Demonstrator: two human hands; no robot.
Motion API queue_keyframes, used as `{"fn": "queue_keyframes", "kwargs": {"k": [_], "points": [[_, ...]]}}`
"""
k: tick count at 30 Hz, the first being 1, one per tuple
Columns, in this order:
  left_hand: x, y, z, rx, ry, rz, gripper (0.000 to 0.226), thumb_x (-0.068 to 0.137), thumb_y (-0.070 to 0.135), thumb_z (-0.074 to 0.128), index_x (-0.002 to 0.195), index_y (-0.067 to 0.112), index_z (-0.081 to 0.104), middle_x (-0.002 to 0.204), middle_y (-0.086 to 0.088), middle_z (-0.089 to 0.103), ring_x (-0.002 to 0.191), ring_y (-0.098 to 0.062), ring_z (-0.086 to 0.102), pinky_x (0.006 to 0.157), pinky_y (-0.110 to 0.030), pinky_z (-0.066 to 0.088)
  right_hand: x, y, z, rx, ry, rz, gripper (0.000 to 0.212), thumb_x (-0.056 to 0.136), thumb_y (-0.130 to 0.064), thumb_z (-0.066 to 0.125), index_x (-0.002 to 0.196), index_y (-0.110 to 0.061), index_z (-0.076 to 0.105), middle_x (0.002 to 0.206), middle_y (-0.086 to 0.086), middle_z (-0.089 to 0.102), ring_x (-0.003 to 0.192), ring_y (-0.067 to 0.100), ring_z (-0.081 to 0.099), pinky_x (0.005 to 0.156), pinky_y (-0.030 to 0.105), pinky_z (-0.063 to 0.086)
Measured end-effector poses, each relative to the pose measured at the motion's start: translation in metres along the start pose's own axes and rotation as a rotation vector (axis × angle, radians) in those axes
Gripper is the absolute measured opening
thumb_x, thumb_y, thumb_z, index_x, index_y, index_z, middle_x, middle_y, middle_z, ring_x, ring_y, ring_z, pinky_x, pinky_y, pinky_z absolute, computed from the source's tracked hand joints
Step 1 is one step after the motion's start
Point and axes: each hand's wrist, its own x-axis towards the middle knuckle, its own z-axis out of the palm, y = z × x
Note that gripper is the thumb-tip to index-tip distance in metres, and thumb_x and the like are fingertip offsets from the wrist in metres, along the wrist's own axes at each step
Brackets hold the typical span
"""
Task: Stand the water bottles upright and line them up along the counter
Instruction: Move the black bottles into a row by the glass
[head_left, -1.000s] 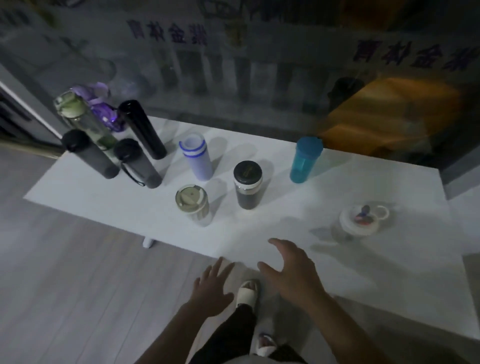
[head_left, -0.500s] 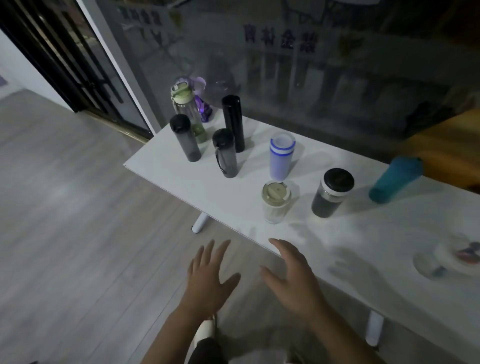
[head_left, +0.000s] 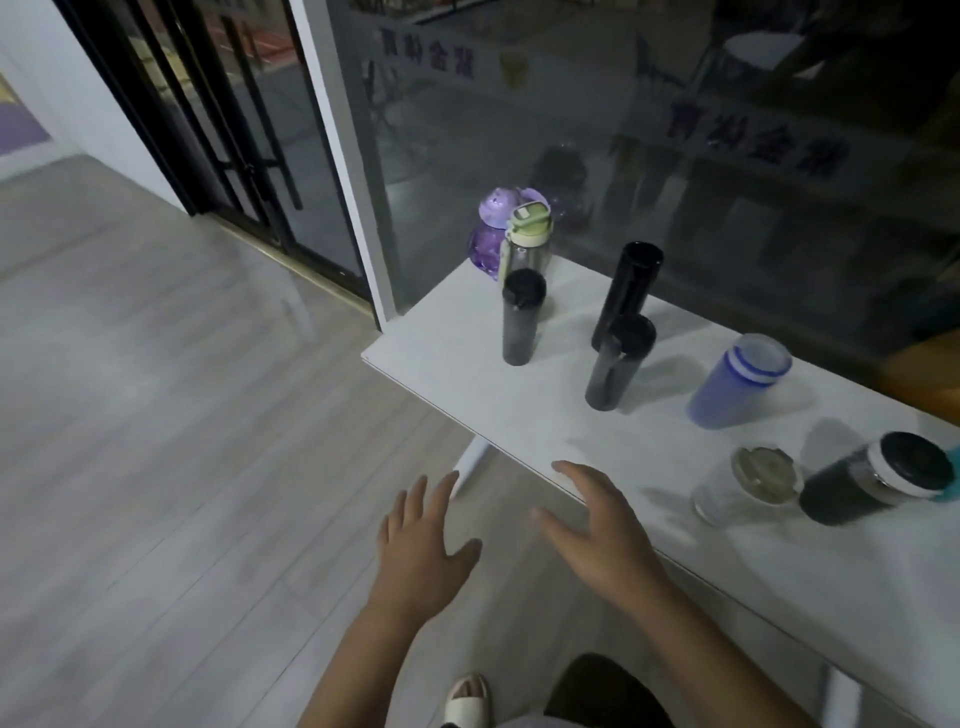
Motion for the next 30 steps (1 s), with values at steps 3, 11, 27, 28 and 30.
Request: {"fn": "queue_keyframes", "kwargs": {"k": [3, 11, 27, 28, 30], "points": [[0.026, -0.009, -0.014, -0.002, -0.033, 0.001, 0.078, 0.09, 0.048, 0.056, 0.152, 0.041, 0.009, 0.165, -0.003, 0.007, 0.151, -0.029, 0.001, 0.121, -0.049, 0.009, 0.017, -0.011, 0.01, 0.004, 0.006, -0.004, 0.062, 0.077, -0.055, 0.063, 0.133, -0.032, 0.05, 0.136, -0.019, 0.049, 0.128, 0.004, 0.044, 0.108, 0.035, 0.039], [0.123, -0.018, -0.054, 0.085, -0.087, 0.058, 0.077, 0.091, 0.053, 0.054, 0.151, 0.043, 0.006, 0.165, 0.001, 0.0, 0.152, -0.027, -0.003, 0.121, -0.049, 0.008, 0.122, -0.052, 0.011, 0.043, 0.076, -0.03, 0.057, 0.083, -0.052, 0.062, 0.135, -0.036, 0.045, 0.141, -0.018, 0.046, 0.129, 0.005, 0.042, 0.108, 0.034, 0.041], [0.383, 0.08, -0.183, 0.038, -0.137, 0.478, 0.086, 0.079, 0.049, 0.07, 0.15, 0.039, 0.022, 0.158, 0.0, 0.026, 0.143, -0.027, 0.025, 0.114, -0.049, 0.03, 0.317, -0.067, -0.013, 0.005, 0.224, 0.131, 0.072, 0.068, -0.052, 0.075, 0.132, -0.036, 0.045, 0.133, -0.011, 0.051, 0.12, 0.015, 0.051, 0.097, 0.039, 0.049], [0.398, 0.093, -0.182, 0.034, -0.176, 0.522, 0.089, 0.077, 0.047, 0.074, 0.15, 0.038, 0.023, 0.157, 0.0, 0.027, 0.143, -0.028, 0.026, 0.113, -0.049, 0.032, 0.318, -0.065, -0.007, 0.011, 0.234, 0.146, 0.071, 0.068, -0.049, 0.077, 0.131, -0.036, 0.046, 0.132, -0.01, 0.051, 0.119, 0.017, 0.053, 0.097, 0.041, 0.05], [0.428, 0.117, -0.177, 0.044, -0.247, 0.631, 0.096, 0.069, 0.049, 0.077, 0.149, 0.037, 0.025, 0.155, -0.001, 0.031, 0.141, -0.029, 0.032, 0.111, -0.051, 0.036, 0.321, -0.064, 0.002, 0.023, 0.281, 0.172, 0.07, 0.069, -0.04, 0.08, 0.13, -0.035, 0.046, 0.131, -0.008, 0.051, 0.116, 0.017, 0.054, 0.097, 0.039, 0.05]]}}
